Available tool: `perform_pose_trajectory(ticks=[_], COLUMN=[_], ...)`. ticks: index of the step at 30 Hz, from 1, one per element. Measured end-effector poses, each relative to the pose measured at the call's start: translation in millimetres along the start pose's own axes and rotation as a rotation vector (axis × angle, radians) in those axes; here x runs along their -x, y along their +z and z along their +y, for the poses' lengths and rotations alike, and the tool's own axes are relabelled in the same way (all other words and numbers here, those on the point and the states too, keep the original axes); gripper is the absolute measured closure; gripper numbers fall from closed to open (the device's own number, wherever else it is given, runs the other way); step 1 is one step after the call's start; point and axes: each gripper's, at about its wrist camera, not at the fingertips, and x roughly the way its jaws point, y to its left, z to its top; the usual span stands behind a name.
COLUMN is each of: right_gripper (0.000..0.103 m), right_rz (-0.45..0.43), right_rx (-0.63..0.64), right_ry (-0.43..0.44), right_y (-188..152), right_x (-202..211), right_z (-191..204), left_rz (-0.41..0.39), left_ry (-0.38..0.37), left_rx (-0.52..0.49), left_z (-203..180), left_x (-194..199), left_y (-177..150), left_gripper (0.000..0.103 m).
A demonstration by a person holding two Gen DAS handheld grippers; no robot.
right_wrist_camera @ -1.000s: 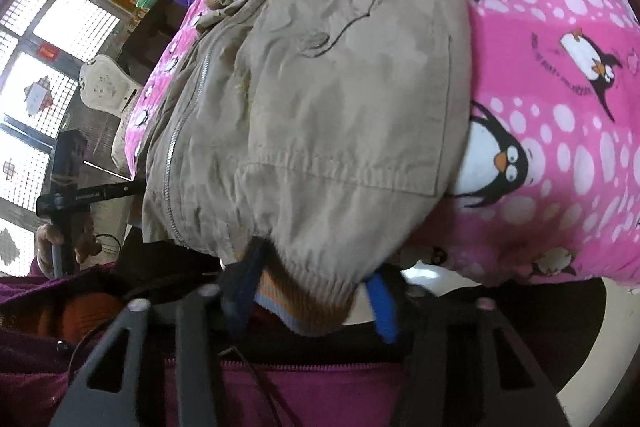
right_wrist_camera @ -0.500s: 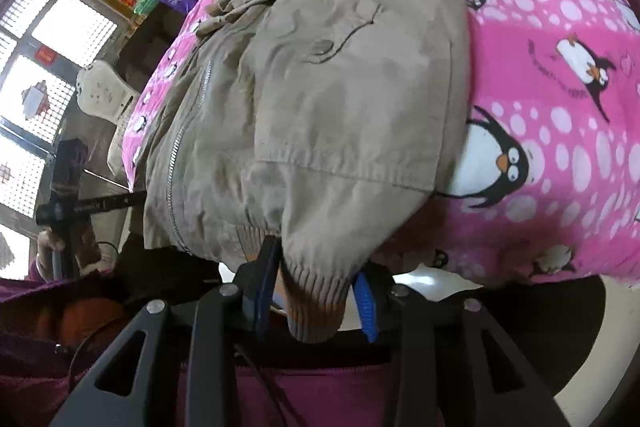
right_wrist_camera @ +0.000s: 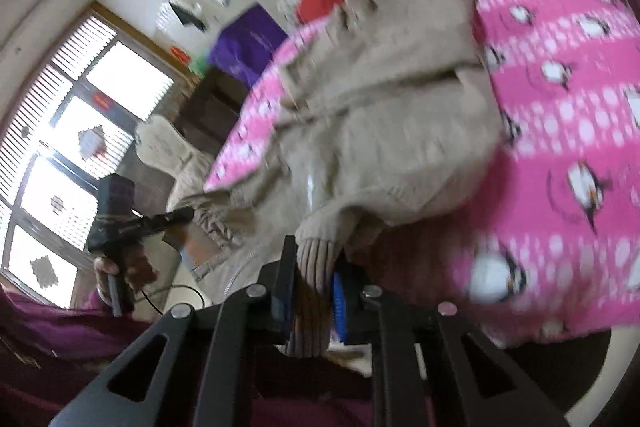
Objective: Fold large clothes
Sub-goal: 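Lift the held hem with both grippers and carry it toward the collar, then lay the hem over the collar with both grippers, folding the jacket in half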
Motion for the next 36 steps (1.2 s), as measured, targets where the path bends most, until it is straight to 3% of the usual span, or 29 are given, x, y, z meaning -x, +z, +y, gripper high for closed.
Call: perform_pose_trajectory(ticks=[6,13,18,24,28,31,32,33,36], right_gripper=[0.088,0.088,0.089,0.089,0.089,0.077,0.072,0.065,0.041], right_rz=[-0.14,-0.266,-0.275,-0.237,-0.21,-0.163,-0.163,-0.178,-0.27], right_rx=[0.083,0.103,0.054,0.01,-0.047,-0.093,-0.088,-0.079,-0.06], right_ry=[-0.036,-0.133,-0.203,-0.288,-0.338,-0.357,-0.363,-0.352,-0.367], right_y=[69.5,169.4,236.5,298.0,324.3,335.9,337.8,337.3,331.6], right_x=[-0.9,-27.8,-66.3,-118.7,-150.4,-167.6,-167.9,-163.8,-139.9], right_z=[10.5,0.7,-25.8,-63.6,-97.0,-118.1,-120.2,-119.5,-110.8], left_rz=[-0.125,-0.209,-0.229,-0.194,-0.15,-0.116,-0.111,-0.109,-0.138], left_ry=[0.03,0.105,0.171,0.224,0.205,0.151,0.138,0.137,0.156], left_rx=[0.006,0.006,0.013,0.051,0.137,0.188,0.194,0.193,0.173], left_z=[6.9,11.2,20.8,40.7,64.4,81.0,84.6,85.0,84.2], left_x=[-2.0,-31.8,-71.0,-131.5,-168.0,-181.8,-181.1,-179.1,-164.0], left_y=[71.6,169.1,225.2,278.1,297.1,304.5,305.2,305.8,305.6], left_gripper=[0.102,0.102,0.102,0.102,0.099,0.088,0.08,0.069,0.055])
